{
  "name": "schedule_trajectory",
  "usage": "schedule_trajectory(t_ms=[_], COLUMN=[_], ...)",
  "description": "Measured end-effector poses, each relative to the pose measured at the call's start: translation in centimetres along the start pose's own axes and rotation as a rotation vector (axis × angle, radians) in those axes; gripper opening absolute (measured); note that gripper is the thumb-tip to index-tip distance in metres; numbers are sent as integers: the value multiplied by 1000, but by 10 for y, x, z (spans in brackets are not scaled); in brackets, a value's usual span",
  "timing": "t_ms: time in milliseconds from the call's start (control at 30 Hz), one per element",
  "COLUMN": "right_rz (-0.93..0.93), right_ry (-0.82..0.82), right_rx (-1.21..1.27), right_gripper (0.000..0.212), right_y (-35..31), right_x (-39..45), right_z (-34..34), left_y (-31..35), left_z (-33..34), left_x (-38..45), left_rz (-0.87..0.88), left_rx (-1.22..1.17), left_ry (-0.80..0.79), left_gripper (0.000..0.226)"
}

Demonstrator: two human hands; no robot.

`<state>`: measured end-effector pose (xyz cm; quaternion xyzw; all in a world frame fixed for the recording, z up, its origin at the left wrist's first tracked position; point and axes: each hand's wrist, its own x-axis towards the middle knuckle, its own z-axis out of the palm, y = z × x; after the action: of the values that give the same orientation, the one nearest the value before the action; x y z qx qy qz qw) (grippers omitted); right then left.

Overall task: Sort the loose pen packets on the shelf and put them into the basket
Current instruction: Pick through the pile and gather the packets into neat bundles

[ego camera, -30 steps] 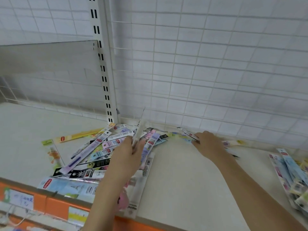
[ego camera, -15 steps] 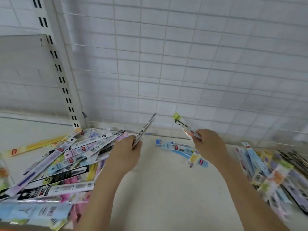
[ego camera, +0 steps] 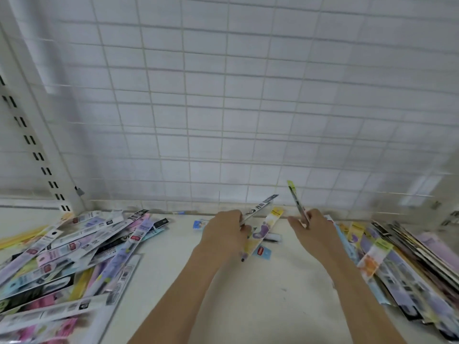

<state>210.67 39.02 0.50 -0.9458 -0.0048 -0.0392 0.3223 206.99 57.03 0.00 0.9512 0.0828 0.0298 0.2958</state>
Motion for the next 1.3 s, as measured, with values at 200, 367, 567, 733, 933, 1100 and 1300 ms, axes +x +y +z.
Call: schedule_trajectory(t_ms=[200, 367, 567, 733, 933, 1100, 1300], right_rz=[43, 32, -79, -232, -422, -500, -507], right_ry=[-33, -85, -193, -265, -429, -461, -413], right_rx=[105, 120, -43, -167, -277, -404, -498], right_gripper=[42, 29, 20, 25, 29, 35, 14], right_y=[16, 24, 13, -14, -41, -49, -54], right_x=[9, 16, 21, 22, 21, 18, 22], right_z=[-9, -9, 4, 18, 46, 56, 47], left_y=[30, 29, -4, -39, -60, -74, -77], left_z=[29, 31, -17, -50, -65, -69, -69], left_x=[20, 23, 18, -3, -32, -44, -52], left_rz=[-100, -103, -156, -245, -414, -354, -354], left_rx=[135, 180, -8, -124, -289, -225, -231], left_ry=[-3, -7, 215, 334, 391, 406, 419], left_gripper=[40, 33, 34, 24, 27, 44, 38])
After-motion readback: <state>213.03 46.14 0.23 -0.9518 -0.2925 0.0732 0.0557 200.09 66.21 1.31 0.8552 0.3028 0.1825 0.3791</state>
